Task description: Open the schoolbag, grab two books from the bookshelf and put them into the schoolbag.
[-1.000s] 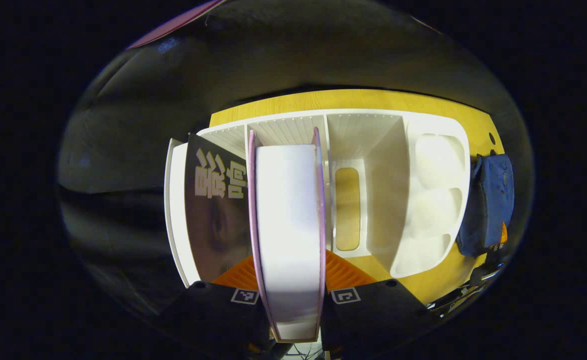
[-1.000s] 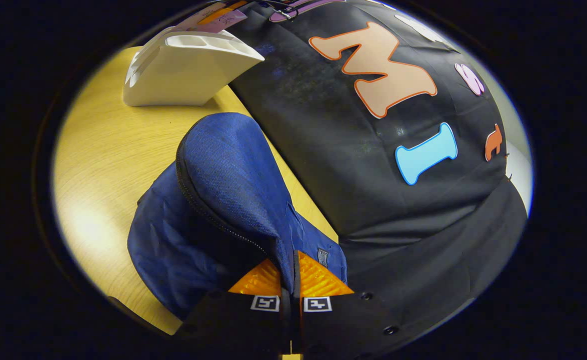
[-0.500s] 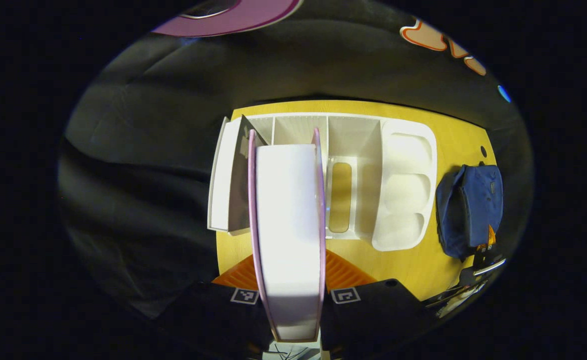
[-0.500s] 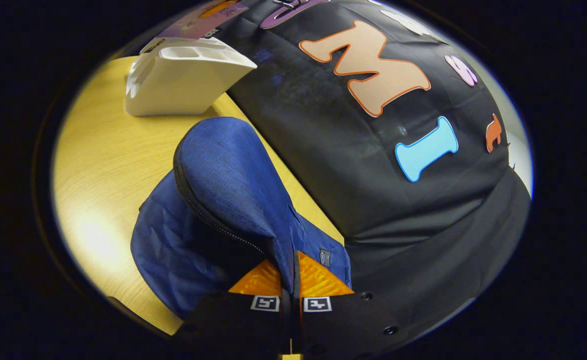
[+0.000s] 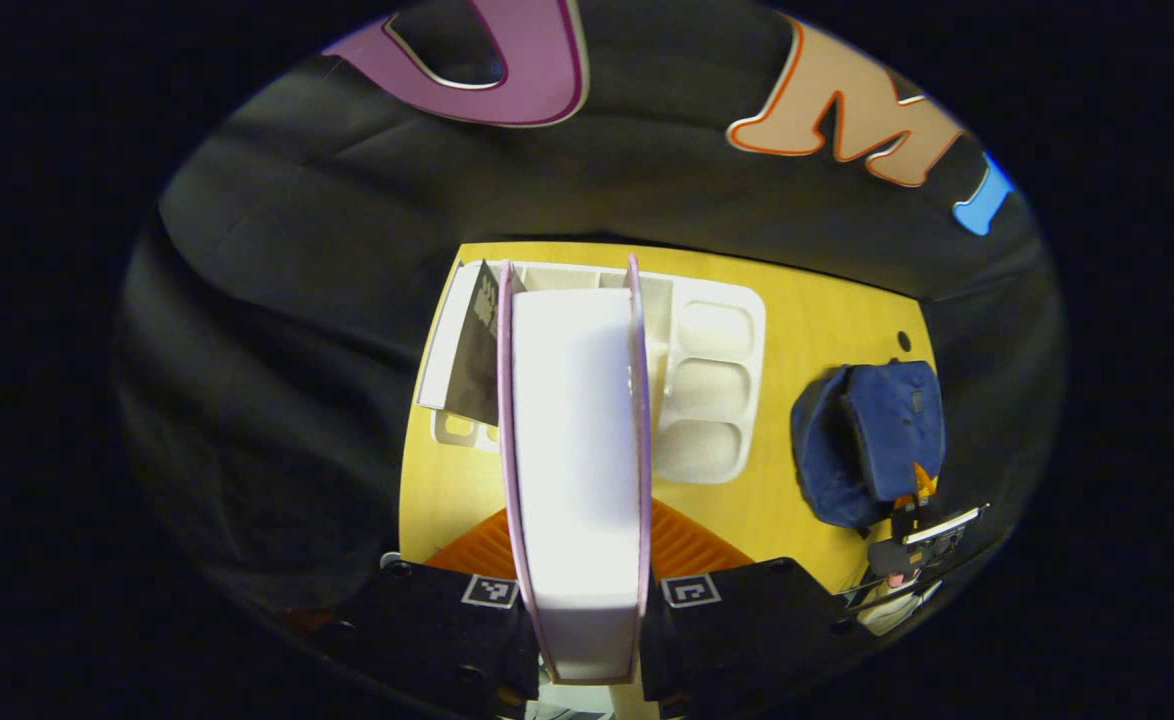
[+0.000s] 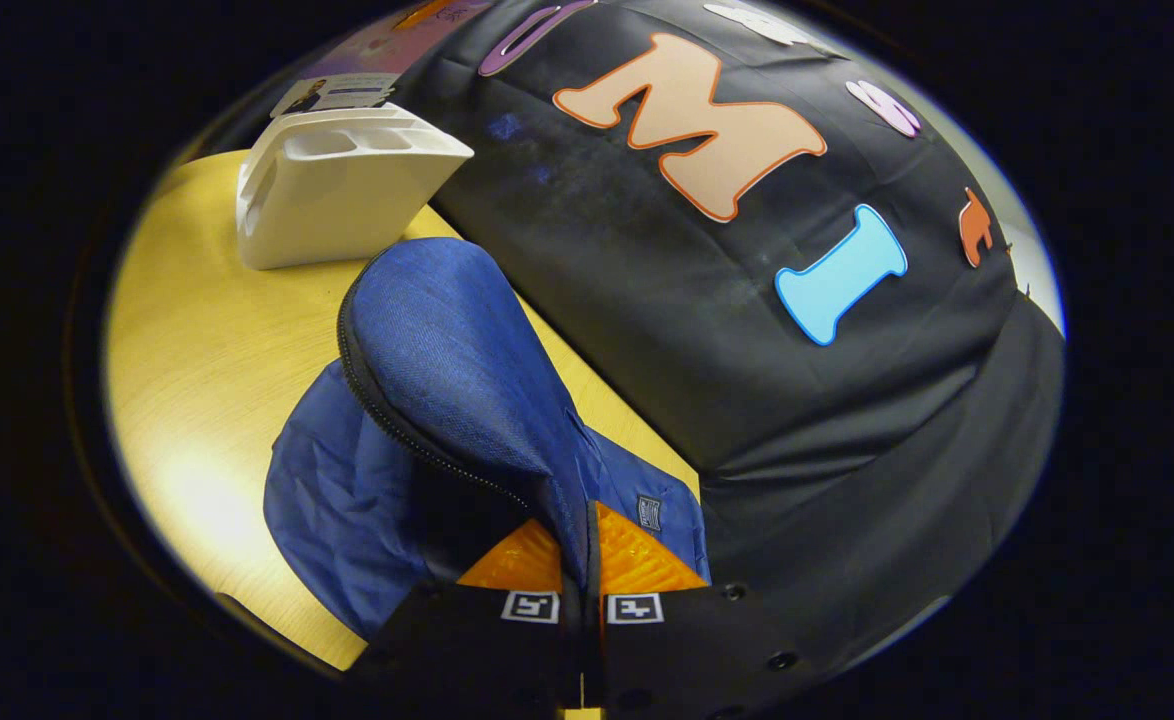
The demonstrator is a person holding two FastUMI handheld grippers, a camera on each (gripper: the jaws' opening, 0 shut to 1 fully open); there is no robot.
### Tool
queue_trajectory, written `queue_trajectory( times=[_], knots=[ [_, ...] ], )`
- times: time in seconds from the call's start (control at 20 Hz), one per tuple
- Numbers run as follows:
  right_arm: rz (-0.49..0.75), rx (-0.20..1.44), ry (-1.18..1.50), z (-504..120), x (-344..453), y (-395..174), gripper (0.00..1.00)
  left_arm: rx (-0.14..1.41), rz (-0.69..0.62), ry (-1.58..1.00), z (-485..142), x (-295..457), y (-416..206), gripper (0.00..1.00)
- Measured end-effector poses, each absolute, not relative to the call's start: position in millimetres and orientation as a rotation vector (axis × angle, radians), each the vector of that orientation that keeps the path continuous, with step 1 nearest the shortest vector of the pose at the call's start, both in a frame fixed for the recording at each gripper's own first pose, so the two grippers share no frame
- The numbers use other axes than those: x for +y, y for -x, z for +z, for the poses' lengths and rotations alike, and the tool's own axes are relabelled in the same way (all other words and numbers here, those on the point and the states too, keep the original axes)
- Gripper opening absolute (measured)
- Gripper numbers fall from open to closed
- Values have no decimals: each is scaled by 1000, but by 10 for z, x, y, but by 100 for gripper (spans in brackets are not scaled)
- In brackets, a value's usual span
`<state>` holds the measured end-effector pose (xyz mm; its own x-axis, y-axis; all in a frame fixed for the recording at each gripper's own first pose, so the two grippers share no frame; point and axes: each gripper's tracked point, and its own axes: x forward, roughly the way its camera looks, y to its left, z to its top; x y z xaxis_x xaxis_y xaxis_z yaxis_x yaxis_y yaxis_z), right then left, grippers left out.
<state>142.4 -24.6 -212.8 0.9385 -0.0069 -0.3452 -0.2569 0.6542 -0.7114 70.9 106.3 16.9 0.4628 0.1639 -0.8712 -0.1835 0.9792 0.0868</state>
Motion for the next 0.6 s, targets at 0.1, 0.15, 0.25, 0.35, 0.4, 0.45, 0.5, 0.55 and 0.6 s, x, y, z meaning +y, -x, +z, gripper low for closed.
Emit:
queue_trajectory(
  times=[0.1, 0.15, 0.25, 0.35, 0.4, 0.45, 0.5, 0.55, 0.6],
  knots=[
    [151, 335, 825, -2119, -247, -1453, 4, 1049, 182, 37, 211, 840, -653, 37],
    [155, 333, 813, -2108, -258, -1446, 1, 1042, 169, 49, 225, 733, -622, 37],
    [160, 332, 784, -2101, -263, -1452, 1, 1021, 159, 88, 259, 522, -570, 37],
    [164, 335, 745, -2082, -304, -1467, 7, 1007, 117, 122, 271, 266, -481, 37],
    [165, 337, 724, -2057, -321, -1459, 0, 995, 93, 140, 244, 150, -473, 37],
    [167, 338, 705, -2037, -327, -1478, 2, 990, 64, 160, 196, 25, -466, 37],
    [168, 338, 690, -2030, -334, -1487, 4, 980, 32, 196, 123, -114, -475, 35],
    [170, 337, 679, -2002, -349, -1485, 5, 973, -9, 241, 32, -275, -468, 36],
    [173, 335, 673, -1985, -343, -1487, 6, 966, -44, 291, -55, -442, -488, 36]
  ],
)
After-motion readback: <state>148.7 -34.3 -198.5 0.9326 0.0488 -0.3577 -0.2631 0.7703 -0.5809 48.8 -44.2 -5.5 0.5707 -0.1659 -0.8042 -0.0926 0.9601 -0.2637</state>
